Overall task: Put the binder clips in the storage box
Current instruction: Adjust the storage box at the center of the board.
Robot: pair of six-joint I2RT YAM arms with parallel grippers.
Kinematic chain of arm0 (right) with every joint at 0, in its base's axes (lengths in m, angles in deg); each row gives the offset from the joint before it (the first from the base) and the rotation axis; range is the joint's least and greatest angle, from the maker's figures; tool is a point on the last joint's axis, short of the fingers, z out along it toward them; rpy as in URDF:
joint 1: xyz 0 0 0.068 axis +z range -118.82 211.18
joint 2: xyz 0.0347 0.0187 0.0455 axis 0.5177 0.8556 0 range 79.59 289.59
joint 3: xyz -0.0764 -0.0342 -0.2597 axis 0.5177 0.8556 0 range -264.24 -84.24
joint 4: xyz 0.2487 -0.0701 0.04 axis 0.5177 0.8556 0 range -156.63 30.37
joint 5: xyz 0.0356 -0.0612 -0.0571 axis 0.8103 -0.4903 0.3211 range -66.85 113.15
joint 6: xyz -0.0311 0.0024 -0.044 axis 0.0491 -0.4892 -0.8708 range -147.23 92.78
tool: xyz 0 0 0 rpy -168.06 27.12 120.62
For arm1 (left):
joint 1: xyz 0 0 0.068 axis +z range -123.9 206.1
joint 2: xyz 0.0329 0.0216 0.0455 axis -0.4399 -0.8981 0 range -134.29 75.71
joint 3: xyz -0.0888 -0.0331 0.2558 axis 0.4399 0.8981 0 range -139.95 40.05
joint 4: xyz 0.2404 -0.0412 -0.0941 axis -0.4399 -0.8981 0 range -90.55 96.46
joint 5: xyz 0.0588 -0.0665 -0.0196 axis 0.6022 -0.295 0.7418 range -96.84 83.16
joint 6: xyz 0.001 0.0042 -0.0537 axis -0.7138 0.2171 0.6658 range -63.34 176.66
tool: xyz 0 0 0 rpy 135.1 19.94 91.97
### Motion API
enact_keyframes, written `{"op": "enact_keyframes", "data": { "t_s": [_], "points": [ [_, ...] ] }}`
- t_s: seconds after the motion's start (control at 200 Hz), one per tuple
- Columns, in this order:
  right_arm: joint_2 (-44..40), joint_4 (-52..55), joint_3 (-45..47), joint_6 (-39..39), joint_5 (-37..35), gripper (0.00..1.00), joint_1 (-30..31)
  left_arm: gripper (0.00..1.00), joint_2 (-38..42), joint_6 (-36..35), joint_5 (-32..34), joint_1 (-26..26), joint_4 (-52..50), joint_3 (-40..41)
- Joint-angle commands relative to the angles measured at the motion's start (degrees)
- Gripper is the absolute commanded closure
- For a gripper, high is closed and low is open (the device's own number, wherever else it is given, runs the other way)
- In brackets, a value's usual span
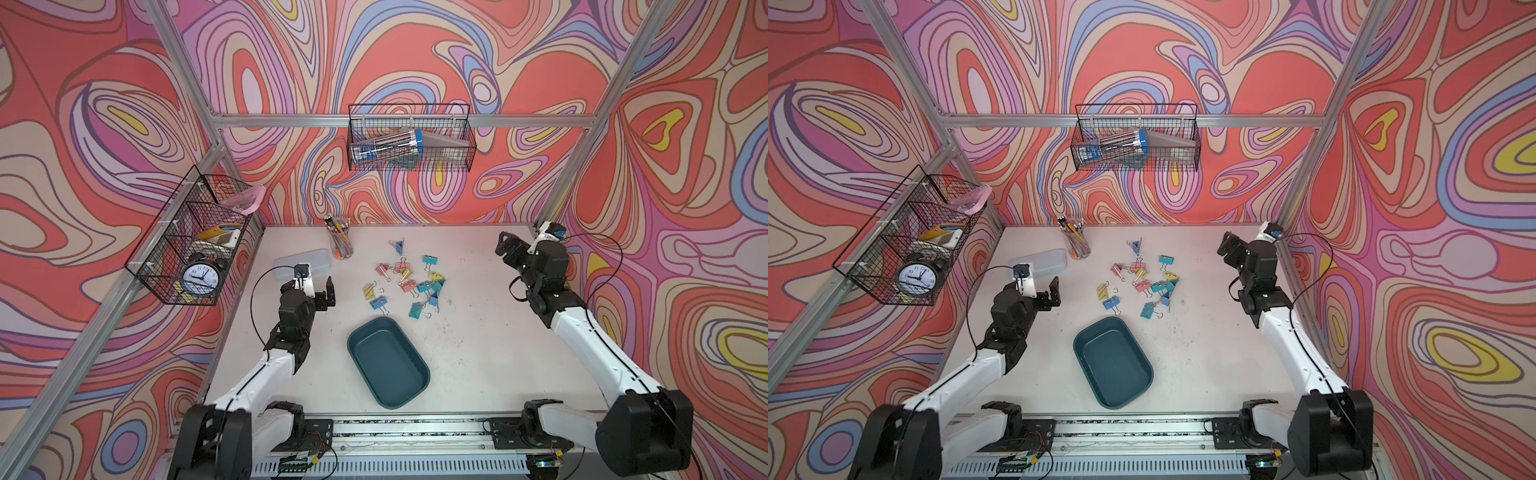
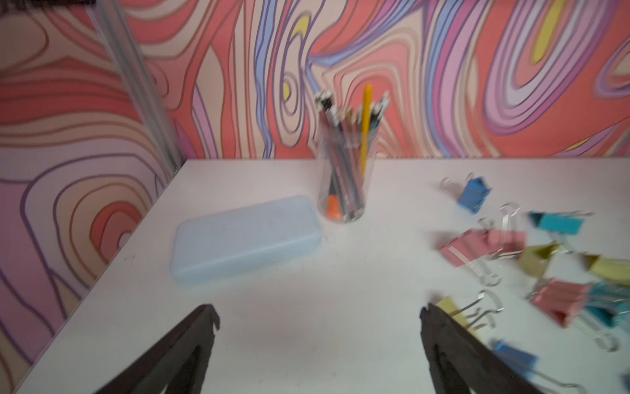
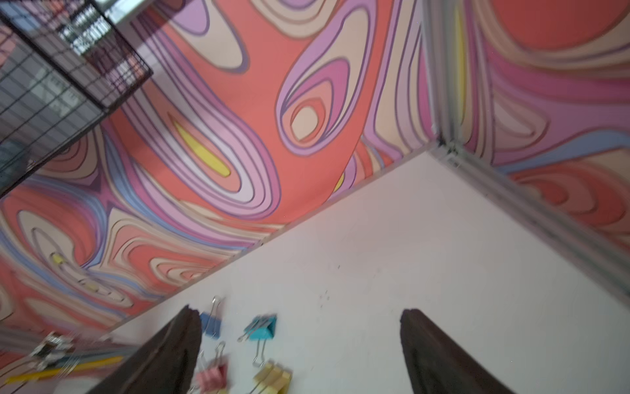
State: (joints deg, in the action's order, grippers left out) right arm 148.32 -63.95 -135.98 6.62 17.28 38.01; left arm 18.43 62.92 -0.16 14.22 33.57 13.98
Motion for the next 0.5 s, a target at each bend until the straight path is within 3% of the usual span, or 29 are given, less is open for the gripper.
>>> {"op": "enact_keyframes", "data": {
  "t_s": [0.0,0.105,0.225,0.335,0.496],
  "points": [
    [0.7,19.1,1.6,12.1,5.5,0.07,10.7,0.01,4.1,8.3,1.6,-7.5,-14.6,-6.1],
    [1.0,26.7,1.1,19.0,1.8,0.06,24.0,0.01,2.8,13.8,-0.9,-14.8,-21.9,-10.7],
    [0.5,33.6,3.3,30.3,-2.1,0.03,40.0,0.01,-0.5,12.7,-1.2,-20.7,-29.0,-14.4],
    [1.4,37.8,3.7,40.0,-4.9,0.02,53.6,0.01,-1.8,12.5,1.2,-21.8,-30.9,-14.3],
    [11.2,46.6,-1.0,46.2,-8.7,0.02,66.6,0.01,-2.6,13.1,2.7,-21.8,-30.2,-13.9]
  ]
}}
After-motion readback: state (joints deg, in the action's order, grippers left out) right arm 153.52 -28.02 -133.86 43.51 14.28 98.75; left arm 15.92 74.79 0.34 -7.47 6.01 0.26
